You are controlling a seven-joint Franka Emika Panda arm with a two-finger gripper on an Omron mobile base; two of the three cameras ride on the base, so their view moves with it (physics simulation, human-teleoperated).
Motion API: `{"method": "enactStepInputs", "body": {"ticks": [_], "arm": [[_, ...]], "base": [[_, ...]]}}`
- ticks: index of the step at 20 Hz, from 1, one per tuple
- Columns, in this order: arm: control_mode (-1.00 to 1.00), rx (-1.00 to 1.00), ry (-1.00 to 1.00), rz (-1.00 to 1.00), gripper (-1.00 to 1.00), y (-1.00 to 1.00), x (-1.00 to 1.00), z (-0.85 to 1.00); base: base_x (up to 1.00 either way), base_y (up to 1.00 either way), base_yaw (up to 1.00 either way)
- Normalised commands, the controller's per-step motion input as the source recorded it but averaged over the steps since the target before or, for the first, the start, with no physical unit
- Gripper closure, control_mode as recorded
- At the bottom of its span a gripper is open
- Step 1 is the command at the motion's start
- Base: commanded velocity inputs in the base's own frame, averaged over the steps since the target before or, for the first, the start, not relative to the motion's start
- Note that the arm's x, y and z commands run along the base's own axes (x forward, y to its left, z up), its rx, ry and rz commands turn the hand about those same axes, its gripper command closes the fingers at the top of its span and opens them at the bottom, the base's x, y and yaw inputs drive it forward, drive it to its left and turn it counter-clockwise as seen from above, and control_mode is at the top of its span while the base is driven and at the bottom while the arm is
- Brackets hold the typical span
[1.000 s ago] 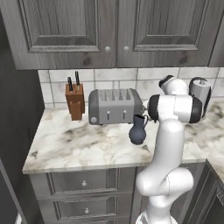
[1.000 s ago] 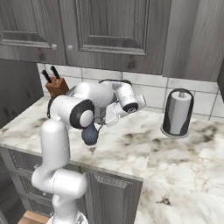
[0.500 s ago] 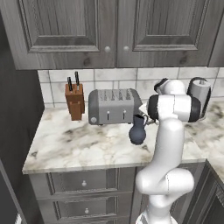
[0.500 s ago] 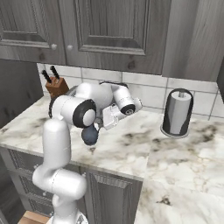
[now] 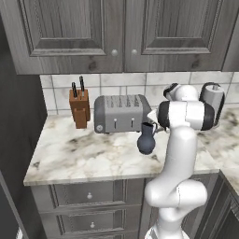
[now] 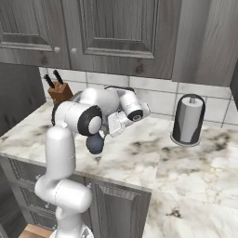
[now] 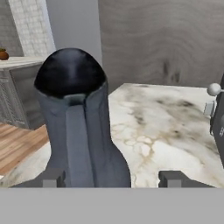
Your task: Move the salami and potato from the second highest shelf to the top shelf to make space. Then, place the pitcher from the counter on the cleared second highest shelf.
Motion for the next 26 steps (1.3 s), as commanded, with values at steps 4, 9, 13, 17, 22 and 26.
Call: {"method": "enactStepInputs", "body": {"ticks": [4, 9, 13, 17, 22, 26], "arm": [[-1.0, 0.0, 0.0, 0.0, 1.0, 0.0, 0.0, 0.0], [-1.0, 0.0, 0.0, -0.01, 1.0, 0.0, -0.12, 0.0], [-1.0, 0.0, -0.07, -0.11, 1.0, 0.01, -0.73, 0.03], [-1.0, 0.0, -0.16, -0.21, 1.0, 0.05, -0.99, 0.16], [-1.0, 0.0, -0.17, -0.33, 1.0, 0.0, -0.76, 0.51], [-1.0, -0.01, -0.07, -0.44, 1.0, 0.04, -0.38, 0.82]], "base": [[0.0, 0.0, 0.0], [0.0, 0.0, 0.0], [0.0, 0.0, 0.0], [0.0, 0.0, 0.0], [0.0, 0.0, 0.0], [0.0, 0.0, 0.0]]}}
